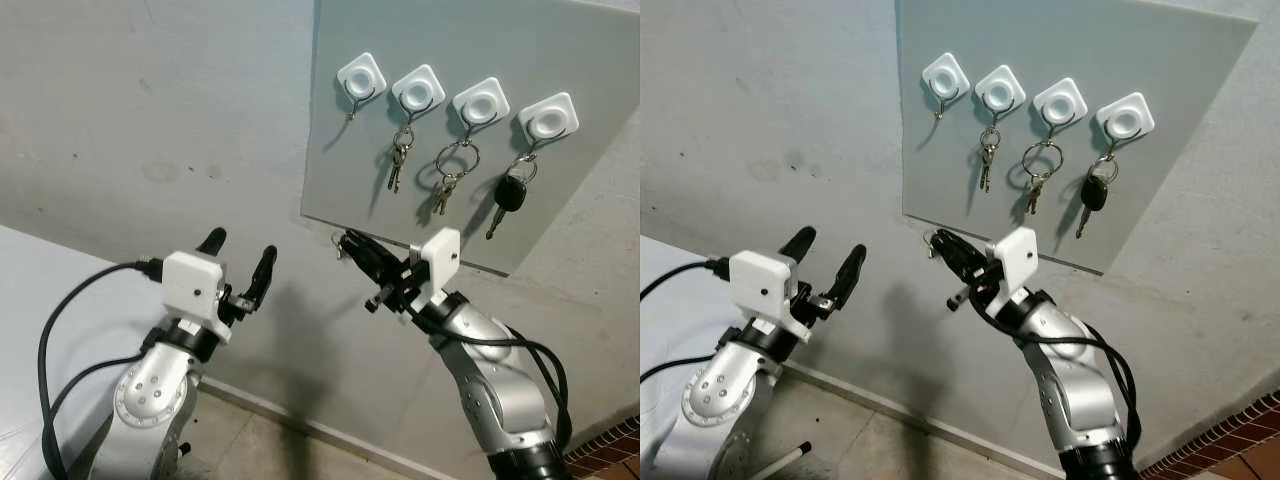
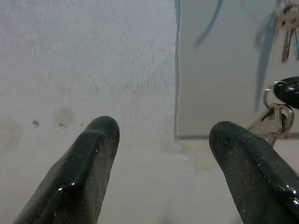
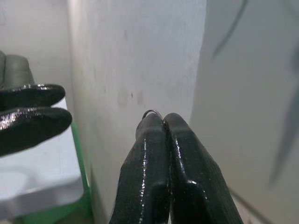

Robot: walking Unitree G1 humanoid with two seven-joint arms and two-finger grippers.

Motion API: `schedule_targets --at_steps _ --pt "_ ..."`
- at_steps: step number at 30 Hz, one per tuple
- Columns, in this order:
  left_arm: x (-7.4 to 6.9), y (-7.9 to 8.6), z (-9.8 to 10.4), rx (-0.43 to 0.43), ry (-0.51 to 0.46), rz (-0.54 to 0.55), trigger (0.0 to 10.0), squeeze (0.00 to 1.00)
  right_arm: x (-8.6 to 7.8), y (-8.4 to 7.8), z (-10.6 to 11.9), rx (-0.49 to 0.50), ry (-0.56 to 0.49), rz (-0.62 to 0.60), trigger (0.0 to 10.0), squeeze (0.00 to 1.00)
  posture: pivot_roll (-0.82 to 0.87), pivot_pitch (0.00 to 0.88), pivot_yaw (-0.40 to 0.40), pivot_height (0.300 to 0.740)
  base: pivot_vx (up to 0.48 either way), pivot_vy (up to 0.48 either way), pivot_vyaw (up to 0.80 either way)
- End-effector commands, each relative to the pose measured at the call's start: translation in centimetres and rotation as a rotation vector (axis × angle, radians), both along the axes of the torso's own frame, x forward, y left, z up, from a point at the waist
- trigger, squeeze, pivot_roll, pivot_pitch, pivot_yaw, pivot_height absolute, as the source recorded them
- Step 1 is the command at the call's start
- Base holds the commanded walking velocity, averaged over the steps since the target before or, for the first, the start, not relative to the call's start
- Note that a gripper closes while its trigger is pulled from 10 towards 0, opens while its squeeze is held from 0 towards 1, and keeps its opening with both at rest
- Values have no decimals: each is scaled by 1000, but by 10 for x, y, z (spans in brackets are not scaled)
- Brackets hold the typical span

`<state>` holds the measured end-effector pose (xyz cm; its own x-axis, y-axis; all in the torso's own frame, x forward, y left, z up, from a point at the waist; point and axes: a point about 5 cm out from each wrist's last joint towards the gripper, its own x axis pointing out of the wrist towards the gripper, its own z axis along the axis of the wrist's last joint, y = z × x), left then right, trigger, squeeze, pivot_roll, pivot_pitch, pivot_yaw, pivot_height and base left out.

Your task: Hang keys on a hook

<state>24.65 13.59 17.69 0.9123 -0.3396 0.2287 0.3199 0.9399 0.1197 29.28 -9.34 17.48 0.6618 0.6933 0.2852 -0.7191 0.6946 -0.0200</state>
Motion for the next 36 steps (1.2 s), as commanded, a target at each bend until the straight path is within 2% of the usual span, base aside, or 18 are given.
schedule_targets --at_steps 1,11,13,20,28,36 --pt "3 2 7 10 -20 -4 10000 0 3 1 8 9 -29 4 10000 0 -36 0 -76 728 0 0 0" --pt "10 4 13 17 -33 -4 10000 0 10 9 17 41 -43 14 10000 0 -37 0 -67 728 0 0 0" --pt "14 5 20 15 -54 -8 10000 0 18 15 30 71 -83 10 10000 0 -39 0 -64 728 0 0 0" --pt "15 0 28 6 -77 -30 10000 0 27 21 44 119 -110 -13 10000 0 -39 0 -58 728 0 0 0" --pt "15 -6 34 12 -96 -70 10000 0 35 23 57 194 -112 -45 10000 0 -34 0 -55 728 0 0 0" --pt "15 -10 36 16 -100 -92 10000 0 36 20 65 269 -110 -51 10000 0 -38 0 -55 728 0 0 0"
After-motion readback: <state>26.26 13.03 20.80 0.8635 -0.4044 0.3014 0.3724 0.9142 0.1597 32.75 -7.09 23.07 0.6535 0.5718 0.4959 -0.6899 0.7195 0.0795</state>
